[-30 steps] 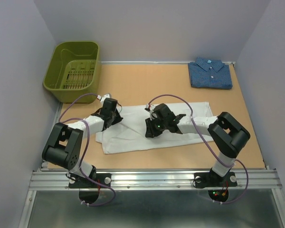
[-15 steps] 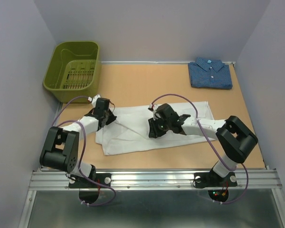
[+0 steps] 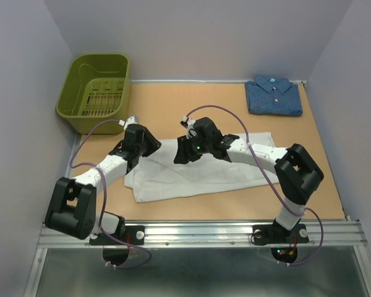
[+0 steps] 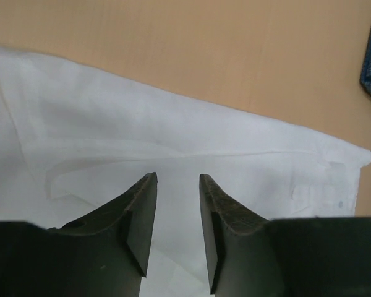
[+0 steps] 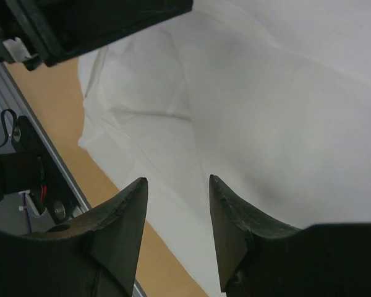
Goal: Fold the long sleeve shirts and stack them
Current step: Fold the shirt
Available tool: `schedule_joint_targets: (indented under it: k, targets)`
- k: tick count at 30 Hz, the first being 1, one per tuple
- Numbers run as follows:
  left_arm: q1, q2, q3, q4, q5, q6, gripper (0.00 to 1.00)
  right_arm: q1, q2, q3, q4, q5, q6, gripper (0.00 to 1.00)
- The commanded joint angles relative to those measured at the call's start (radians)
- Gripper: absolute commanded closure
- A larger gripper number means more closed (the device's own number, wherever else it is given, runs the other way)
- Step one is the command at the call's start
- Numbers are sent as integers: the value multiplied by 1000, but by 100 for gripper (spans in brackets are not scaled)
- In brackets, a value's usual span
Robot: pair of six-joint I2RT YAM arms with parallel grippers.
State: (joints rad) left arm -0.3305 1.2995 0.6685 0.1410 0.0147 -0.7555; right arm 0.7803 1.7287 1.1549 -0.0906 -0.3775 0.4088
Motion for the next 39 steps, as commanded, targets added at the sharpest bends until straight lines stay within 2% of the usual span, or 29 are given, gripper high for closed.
schedule_joint_targets:
  k: [1, 7, 13, 21, 24, 25, 26, 27, 28, 31, 32, 35, 39]
  targets:
    - [-4, 119, 14, 49, 31, -31, 66, 0, 100, 57, 52, -119, 24, 51]
    - [-4, 170, -12, 55, -7, -48, 68, 0, 155, -24, 72, -182, 12, 59]
    - [34, 207, -40, 69, -42, -65, 72, -12, 143, -182, 74, -137, 2, 60]
    - [44, 261, 11, 42, -29, -57, 73, -23, -13, -273, 58, -54, -22, 58]
    - [41, 236, 36, 11, -21, -51, 72, -27, -73, -264, -3, 31, -51, 53]
    - [38, 218, 39, -7, -21, -51, 71, -27, -116, -258, -42, 101, -62, 50]
    - [28, 177, 45, -20, -22, -51, 67, -33, -133, -247, -64, 139, -74, 49]
    - [22, 152, 49, -29, -38, -50, 63, -38, -150, -241, -84, 179, -94, 41]
    - [13, 126, 51, -55, -50, -45, 50, -42, -184, -235, -130, 265, -105, 34]
    - [-25, 26, 57, -113, -102, -28, 28, -73, -222, -218, -211, 430, -140, 17]
    - [-48, -14, 62, -132, -116, -28, 16, -93, -237, -215, -228, 465, -148, 16]
    - [-76, -64, 53, -185, -128, -44, 6, -140, -241, -210, -283, 564, -172, 14]
    - [-114, -62, 7, -195, -111, -100, 8, -176, -225, -218, -304, 601, -180, 14]
